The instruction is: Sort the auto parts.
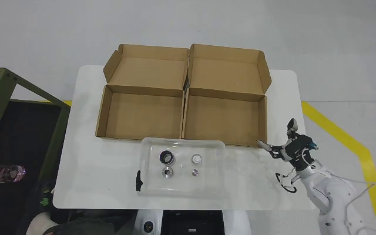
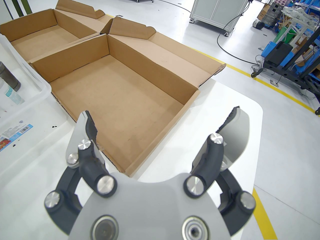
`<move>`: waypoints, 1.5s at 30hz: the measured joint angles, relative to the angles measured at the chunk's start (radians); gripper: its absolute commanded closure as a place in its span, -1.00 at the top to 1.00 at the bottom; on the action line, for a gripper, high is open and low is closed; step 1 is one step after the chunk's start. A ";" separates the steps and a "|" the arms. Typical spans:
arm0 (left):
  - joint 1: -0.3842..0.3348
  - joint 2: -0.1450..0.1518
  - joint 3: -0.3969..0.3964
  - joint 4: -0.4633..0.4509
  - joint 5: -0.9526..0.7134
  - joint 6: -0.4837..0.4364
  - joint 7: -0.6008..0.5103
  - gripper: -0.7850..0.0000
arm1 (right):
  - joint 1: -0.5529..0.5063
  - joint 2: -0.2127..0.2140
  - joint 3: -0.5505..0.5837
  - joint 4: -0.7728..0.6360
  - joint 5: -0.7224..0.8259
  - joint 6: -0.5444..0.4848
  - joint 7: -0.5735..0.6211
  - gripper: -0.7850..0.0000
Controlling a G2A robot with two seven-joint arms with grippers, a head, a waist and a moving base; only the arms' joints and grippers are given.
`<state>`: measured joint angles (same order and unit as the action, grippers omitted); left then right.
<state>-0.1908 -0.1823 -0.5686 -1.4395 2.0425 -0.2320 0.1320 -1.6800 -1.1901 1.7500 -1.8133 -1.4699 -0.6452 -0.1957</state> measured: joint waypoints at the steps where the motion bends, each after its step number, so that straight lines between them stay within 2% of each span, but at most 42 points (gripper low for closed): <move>1: 0.000 0.000 0.000 0.000 0.000 0.000 0.000 1.00 | 0.005 0.001 -0.009 -0.005 -0.008 -0.005 0.016 1.00; 6: 0.000 0.000 0.000 0.000 0.000 0.000 0.000 1.00 | 0.022 0.006 -0.037 -0.032 -0.017 -0.041 0.060 1.00; 15: 0.000 0.000 0.000 0.000 0.000 0.000 0.000 1.00 | 0.053 0.020 -0.107 -0.131 -0.019 -0.203 0.169 1.00; 25: 0.000 0.000 0.000 0.000 0.000 0.000 0.000 1.00 | 0.105 0.026 -0.272 -0.209 0.002 -0.316 0.312 1.00; 34: 0.000 0.000 0.000 0.000 0.000 0.000 0.000 1.00 | 0.175 0.025 -0.422 -0.221 0.012 -0.342 0.444 1.00; 45: 0.000 0.000 0.000 0.000 0.000 0.000 0.000 1.00 | 0.240 0.027 -0.517 -0.197 0.039 -0.322 0.547 1.00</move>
<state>-0.1908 -0.1823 -0.5686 -1.4395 2.0425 -0.2320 0.1320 -1.4397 -1.1634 1.2328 -2.0100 -1.4304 -0.9670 0.3514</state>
